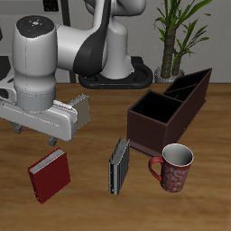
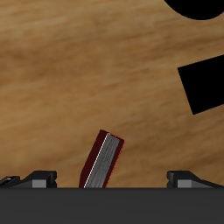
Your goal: Place the red book into the left desk caddy's front compartment
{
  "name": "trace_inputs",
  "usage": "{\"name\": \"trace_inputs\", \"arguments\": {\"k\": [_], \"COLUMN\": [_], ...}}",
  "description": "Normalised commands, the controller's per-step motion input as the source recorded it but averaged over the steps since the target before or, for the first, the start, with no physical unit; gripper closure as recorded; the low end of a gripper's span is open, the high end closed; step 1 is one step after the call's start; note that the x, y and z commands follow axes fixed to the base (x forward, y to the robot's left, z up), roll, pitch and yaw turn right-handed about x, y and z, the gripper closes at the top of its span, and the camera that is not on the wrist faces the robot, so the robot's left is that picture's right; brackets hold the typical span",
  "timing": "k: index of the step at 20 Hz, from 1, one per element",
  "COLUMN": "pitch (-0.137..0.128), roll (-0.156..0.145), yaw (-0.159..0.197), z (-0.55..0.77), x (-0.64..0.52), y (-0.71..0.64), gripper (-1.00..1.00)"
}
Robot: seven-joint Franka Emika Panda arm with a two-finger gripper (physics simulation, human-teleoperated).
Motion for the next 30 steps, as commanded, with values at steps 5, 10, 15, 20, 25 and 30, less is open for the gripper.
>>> {"name": "trace_inputs", "arguments": {"k": [5, 10, 15, 20, 25, 30], "pitch": [0.001, 0.026, -0.005, 0.015, 0.013, 0.023], "roll": [-0.007, -0.014, -0.006, -0.005, -0.021, -0.003], "yaw": [-0.023, -0.029, -0.035, 0.004, -0.028, -0.010], "z": [-0.13, -0.23, -0.16, -0.27, -0.18, -0.22], "x": [0.01, 0.02, -0.06, -0.05, -0.03, -0.03], "y": [-0.06, -0.11, -0.03, -0.11, -0.10, -0.03], "gripper": [-1.00, -1.00, -1.00, -1.00, -1.00, -1.00]}}
